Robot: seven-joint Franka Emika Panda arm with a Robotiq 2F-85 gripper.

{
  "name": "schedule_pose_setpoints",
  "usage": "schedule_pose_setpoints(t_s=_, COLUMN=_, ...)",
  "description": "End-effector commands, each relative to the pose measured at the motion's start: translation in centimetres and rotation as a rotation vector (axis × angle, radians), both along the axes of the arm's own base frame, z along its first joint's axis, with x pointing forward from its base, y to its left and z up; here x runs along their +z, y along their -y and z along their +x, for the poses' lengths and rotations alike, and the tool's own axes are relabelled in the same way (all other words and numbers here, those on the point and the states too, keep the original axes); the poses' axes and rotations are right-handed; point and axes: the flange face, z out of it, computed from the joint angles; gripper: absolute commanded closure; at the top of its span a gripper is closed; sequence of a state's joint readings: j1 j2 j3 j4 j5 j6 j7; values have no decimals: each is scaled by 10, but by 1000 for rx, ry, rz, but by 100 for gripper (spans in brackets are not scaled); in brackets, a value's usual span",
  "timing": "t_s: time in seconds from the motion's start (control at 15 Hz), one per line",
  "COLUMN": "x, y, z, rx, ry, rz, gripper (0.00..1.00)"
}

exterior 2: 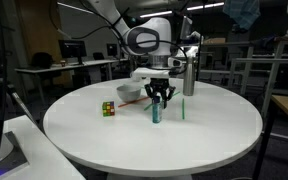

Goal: Place the bottle inside the white bowl

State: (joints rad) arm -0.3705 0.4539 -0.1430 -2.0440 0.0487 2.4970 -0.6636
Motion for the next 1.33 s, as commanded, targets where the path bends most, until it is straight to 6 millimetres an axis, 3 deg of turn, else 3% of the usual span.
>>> schedule_pose_setpoints(t_s=0.0, x=6, y=9, z=4, rx=4, ry=-12, rz=15, gripper=88)
schedule_pose_setpoints(t_s=0.27, x=26, y=10, z=6, rx=-87, ry=-21, rz=-32, gripper=91)
schedule_pose_setpoints(t_s=0.53, x=66, y=0, z=13, rx=-235, ry=16, rz=-87, gripper=91)
schedule_pose_setpoints(t_s=0.93, x=119, y=-51, z=34, rx=-368, ry=68, rz=-132, gripper=91)
schedule_pose_setpoints(t_s=1.27, x=142, y=-103, z=52, rx=-486, ry=62, rz=-122, gripper=91)
